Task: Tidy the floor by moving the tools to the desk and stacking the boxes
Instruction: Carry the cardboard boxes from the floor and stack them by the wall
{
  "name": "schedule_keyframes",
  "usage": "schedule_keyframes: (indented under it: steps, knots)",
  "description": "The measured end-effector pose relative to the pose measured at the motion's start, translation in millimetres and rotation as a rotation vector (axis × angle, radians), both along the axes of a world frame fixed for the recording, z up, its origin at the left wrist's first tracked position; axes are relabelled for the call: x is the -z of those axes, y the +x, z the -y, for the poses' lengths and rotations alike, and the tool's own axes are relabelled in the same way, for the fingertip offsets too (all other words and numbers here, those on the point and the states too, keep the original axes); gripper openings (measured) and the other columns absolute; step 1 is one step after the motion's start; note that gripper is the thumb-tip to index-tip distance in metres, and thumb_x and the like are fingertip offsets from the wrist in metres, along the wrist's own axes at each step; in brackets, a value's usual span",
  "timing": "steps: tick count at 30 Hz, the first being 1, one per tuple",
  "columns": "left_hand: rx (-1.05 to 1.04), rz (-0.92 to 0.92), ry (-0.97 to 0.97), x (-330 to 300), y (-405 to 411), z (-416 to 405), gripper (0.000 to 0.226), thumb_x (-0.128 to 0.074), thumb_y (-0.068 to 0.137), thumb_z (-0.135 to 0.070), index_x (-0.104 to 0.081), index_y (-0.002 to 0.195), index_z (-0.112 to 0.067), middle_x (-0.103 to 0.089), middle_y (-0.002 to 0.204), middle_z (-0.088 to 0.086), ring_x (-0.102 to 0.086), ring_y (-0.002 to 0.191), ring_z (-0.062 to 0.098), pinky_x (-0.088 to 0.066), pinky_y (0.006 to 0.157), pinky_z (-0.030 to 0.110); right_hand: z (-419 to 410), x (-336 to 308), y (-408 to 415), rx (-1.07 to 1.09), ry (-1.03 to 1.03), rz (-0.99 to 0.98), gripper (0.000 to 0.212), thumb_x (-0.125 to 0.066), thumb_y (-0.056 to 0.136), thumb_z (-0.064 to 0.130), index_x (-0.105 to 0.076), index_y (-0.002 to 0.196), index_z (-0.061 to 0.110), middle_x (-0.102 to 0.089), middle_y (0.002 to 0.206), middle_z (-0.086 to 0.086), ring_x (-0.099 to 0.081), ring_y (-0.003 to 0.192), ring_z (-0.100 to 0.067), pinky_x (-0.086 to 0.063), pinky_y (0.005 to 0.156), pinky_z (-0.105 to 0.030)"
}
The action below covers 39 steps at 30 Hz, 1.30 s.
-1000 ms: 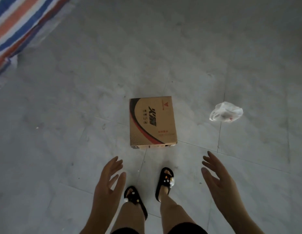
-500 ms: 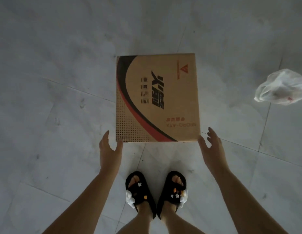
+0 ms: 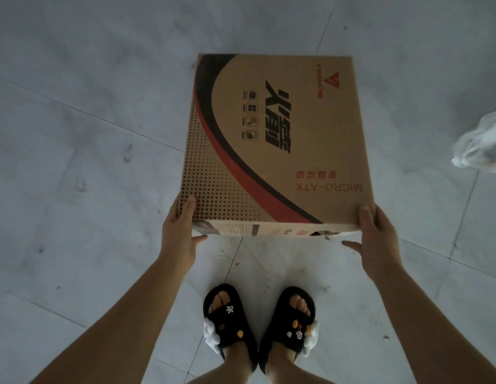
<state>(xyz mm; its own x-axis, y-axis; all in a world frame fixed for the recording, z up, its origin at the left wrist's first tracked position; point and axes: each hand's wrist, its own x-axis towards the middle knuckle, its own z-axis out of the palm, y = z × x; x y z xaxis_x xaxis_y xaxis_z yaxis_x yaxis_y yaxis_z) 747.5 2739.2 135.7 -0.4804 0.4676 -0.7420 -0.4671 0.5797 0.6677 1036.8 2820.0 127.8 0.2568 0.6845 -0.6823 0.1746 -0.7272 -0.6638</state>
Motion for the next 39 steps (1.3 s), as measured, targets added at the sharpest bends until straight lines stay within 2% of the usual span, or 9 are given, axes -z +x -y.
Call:
schedule_keyframes:
  steps: [4, 9, 14, 17, 21, 24, 28, 32, 39]
  knots:
    - [-0.037, -0.014, 0.024, -87, -8, -5, 0.019, -0.046, 0.097, -0.026, -0.059, 0.113, -0.027, -0.068, 0.095, -0.005, -0.065, 0.091, 0.015, -0.053, 0.066, 0.039, -13, -88, -9, 0.012, 0.023, 0.003, 0.023, -0.046, 0.098, 0.030, -0.054, 0.118, 0.023, -0.056, 0.098, 0.012, -0.054, 0.106, -0.023, -0.053, 0.084, -0.050]
    - [-0.071, -0.055, 0.025, -220, -23, 16, 0.021, -0.045, 0.098, -0.027, -0.058, 0.115, -0.025, -0.069, 0.095, -0.004, -0.067, 0.087, 0.017, -0.053, 0.068, 0.038, -3, -216, -33, -0.044, 0.025, 0.007, 0.030, -0.048, 0.097, 0.032, -0.054, 0.124, 0.022, -0.056, 0.102, 0.008, -0.053, 0.109, -0.025, -0.053, 0.084, -0.051]
    - [-0.132, -0.127, 0.064, -371, -35, 57, 0.017, -0.044, 0.098, -0.026, -0.060, 0.105, -0.030, -0.071, 0.080, -0.013, -0.069, 0.070, 0.004, -0.052, 0.067, 0.038, 14, -355, -57, -0.115, 0.080, -0.047, 0.029, -0.047, 0.097, 0.031, -0.053, 0.125, 0.027, -0.055, 0.105, 0.015, -0.052, 0.108, -0.020, -0.052, 0.086, -0.051]
    - [-0.222, -0.160, 0.066, -455, -39, 89, 0.020, -0.045, 0.098, -0.028, -0.060, 0.111, -0.026, -0.071, 0.082, -0.010, -0.069, 0.071, 0.006, -0.052, 0.068, 0.040, 25, -433, -68, -0.191, 0.134, -0.100, 0.030, -0.047, 0.097, 0.032, -0.054, 0.126, 0.026, -0.057, 0.106, 0.016, -0.053, 0.105, -0.018, -0.053, 0.081, -0.048]
    - [-0.367, -0.214, 0.094, -535, -33, 137, 0.018, -0.043, 0.099, -0.029, -0.060, 0.105, -0.030, -0.071, 0.077, -0.015, -0.067, 0.070, 0.002, -0.051, 0.062, 0.037, 43, -511, -84, -0.321, 0.204, -0.177, 0.028, -0.049, 0.097, 0.030, -0.056, 0.123, 0.025, -0.058, 0.102, 0.018, -0.055, 0.096, -0.007, -0.054, 0.076, -0.044]
    - [-0.512, -0.266, 0.111, -571, -15, 177, 0.018, -0.044, 0.098, -0.030, -0.061, 0.098, -0.034, -0.068, 0.085, -0.015, -0.062, 0.083, 0.003, -0.051, 0.061, 0.037, 56, -550, -89, -0.430, 0.228, -0.241, 0.025, -0.051, 0.096, 0.029, -0.057, 0.120, 0.028, -0.059, 0.102, 0.020, -0.056, 0.096, -0.007, -0.054, 0.079, -0.045]
    - [-0.715, -0.304, 0.124, -598, 23, 232, 0.017, -0.044, 0.097, -0.032, -0.060, 0.103, -0.034, -0.064, 0.102, -0.012, -0.056, 0.097, 0.007, -0.052, 0.067, 0.042, 74, -582, -89, -0.616, 0.250, -0.322, 0.028, -0.052, 0.095, 0.025, -0.057, 0.123, 0.027, -0.060, 0.105, 0.021, -0.058, 0.096, -0.005, -0.054, 0.079, -0.043]
    - [-0.896, -0.325, 0.122, -613, 64, 277, 0.018, -0.044, 0.097, -0.032, -0.059, 0.108, -0.031, -0.062, 0.099, -0.014, -0.054, 0.095, 0.005, -0.051, 0.072, 0.044, 93, -600, -96, -0.772, 0.245, -0.359, 0.034, -0.053, 0.094, 0.027, -0.056, 0.128, 0.027, -0.058, 0.108, 0.023, -0.056, 0.097, -0.004, -0.052, 0.085, -0.048]
    - [-1.173, -0.346, 0.109, -625, 108, 344, 0.018, -0.045, 0.097, -0.031, -0.055, 0.111, -0.028, -0.059, 0.094, -0.014, -0.051, 0.085, 0.002, -0.050, 0.078, 0.048, 138, -615, -124, -1.017, 0.225, -0.391, 0.037, -0.054, 0.093, 0.030, -0.055, 0.130, 0.027, -0.060, 0.111, 0.016, -0.057, 0.096, -0.004, -0.052, 0.083, -0.049]
